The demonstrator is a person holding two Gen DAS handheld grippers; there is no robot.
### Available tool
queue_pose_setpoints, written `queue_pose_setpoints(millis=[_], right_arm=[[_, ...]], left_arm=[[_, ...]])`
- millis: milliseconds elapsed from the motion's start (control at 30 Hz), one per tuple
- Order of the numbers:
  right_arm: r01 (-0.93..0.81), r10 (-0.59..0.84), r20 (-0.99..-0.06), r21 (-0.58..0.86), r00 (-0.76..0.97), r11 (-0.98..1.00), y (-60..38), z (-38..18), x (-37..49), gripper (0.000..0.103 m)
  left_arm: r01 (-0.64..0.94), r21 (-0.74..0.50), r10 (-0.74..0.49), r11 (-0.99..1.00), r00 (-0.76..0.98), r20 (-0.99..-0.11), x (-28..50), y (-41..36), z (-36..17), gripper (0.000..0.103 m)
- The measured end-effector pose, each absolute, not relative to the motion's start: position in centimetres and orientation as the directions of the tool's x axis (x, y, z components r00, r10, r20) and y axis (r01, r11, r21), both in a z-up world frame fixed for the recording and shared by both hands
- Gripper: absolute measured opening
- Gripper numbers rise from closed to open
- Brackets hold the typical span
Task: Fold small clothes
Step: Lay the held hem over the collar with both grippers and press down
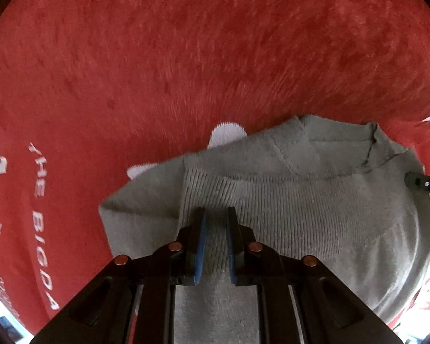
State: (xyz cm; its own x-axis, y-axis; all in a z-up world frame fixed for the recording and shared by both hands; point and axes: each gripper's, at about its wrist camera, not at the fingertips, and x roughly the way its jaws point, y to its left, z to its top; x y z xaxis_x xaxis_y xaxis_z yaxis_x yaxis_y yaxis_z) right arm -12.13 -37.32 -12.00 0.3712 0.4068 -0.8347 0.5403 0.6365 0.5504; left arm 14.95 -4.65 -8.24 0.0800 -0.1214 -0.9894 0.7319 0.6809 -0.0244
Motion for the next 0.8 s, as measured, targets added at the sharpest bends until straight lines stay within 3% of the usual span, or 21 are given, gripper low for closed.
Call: queue_pose_setpoints(millis=[267,467,733,767,800], right_arm=[[0.496,0.331,-0.826,0.544,0.456,0.677,-38.5,-7.6,-12.5,0.010],[0.546,0.265,-0.892,0.437,0.366,0.715,-38.9,-10.9,-11.0,0.010],[0.584,0.316,-0.852,0.519,0.418,0.625,-39.2,-10.4,-13.4,0.020],[0.578,0.315,-0.851,0.518,0.420,0.630,-39.0,-10.1,-13.5,0.020],[0.572,0.315,-0.852,0.517,0.418,0.637,-38.8,-9.7,-13.7,0.020]], left_arm=[[0.679,0.012,-0.144,0.734,0.173,-0.974,14.6,-5.2,-6.0,0.014],[0.587,0.085,-0.061,0.805,0.224,-0.973,15.5,-4.7,-6.7,0.014],[0.628,-0.117,-0.171,0.769,0.025,-0.985,14.7,-3.0,-6.8,0.014],[0.625,-0.137,-0.173,0.769,-0.003,-0.985,14.8,-3.1,-7.2,0.024],[0.617,-0.154,-0.176,0.772,-0.026,-0.984,15.4,-3.0,-7.7,0.060]])
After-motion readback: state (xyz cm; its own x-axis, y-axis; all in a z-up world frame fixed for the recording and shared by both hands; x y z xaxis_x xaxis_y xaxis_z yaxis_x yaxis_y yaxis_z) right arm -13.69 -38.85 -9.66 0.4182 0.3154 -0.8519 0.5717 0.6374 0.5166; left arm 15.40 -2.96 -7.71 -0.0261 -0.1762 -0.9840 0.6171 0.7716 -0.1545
